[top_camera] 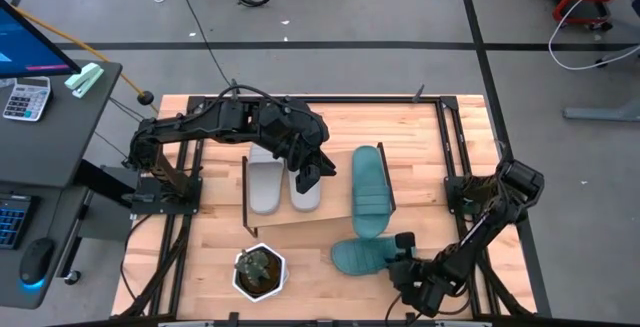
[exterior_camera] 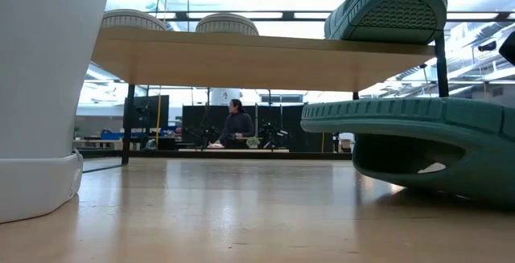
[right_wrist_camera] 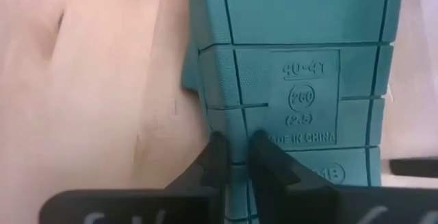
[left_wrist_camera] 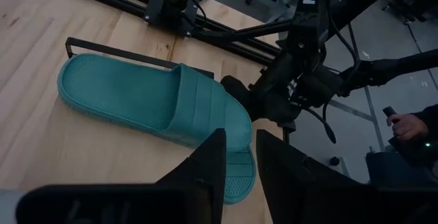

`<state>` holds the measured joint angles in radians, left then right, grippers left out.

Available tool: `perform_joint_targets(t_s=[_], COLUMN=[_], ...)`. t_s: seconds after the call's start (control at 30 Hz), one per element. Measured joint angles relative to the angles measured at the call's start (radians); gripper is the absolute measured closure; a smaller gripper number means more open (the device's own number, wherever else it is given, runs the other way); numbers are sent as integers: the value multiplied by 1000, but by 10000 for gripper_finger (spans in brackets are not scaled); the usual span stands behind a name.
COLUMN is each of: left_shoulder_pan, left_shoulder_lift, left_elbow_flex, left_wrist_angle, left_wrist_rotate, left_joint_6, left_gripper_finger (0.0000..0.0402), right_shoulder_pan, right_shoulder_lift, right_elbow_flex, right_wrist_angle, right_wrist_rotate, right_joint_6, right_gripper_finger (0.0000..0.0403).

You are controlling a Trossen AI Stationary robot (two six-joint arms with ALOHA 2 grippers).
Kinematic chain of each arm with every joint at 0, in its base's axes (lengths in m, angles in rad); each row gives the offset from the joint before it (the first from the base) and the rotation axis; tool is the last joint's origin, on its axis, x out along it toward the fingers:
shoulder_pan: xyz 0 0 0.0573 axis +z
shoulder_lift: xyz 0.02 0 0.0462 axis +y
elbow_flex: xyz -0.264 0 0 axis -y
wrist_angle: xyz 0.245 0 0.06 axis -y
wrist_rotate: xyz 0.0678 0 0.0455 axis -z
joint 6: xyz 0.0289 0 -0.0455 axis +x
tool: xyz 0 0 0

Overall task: Pick and place slides into the shelf
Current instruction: Put the green slide on the shelf

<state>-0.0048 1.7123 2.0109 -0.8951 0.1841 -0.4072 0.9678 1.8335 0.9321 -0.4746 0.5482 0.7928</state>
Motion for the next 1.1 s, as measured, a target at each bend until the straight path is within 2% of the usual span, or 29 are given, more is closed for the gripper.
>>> perform_joint_targets(t_s=[0.13,0.3,0.6,0.97,1.1], left_shoulder_pan=[0,-4,-6,-6,-6], left_shoulder_lift=[0,0,0,0,0], left_elbow_flex=[0,0,0,0,0], left_wrist_angle=[0,0,0,7,8], left_wrist_rotate=[0,0,0,0,0], left_joint_6=[1,3,11,27,28], left_gripper_finger=[315,312,321,319,323], right_shoulder_pan=[2,7,66,95,87], right_shoulder_lift=[-52,-146,-295,-452,-477], right_elbow_flex=[-3,17,120,157,157], right_wrist_angle=[1,-29,-39,-160,-257], right_wrist_rotate=[-19,-69,-131,-27,-37], right_joint_6=[51,108,42,124,123], right_gripper_finger=[361,381,401,399,400])
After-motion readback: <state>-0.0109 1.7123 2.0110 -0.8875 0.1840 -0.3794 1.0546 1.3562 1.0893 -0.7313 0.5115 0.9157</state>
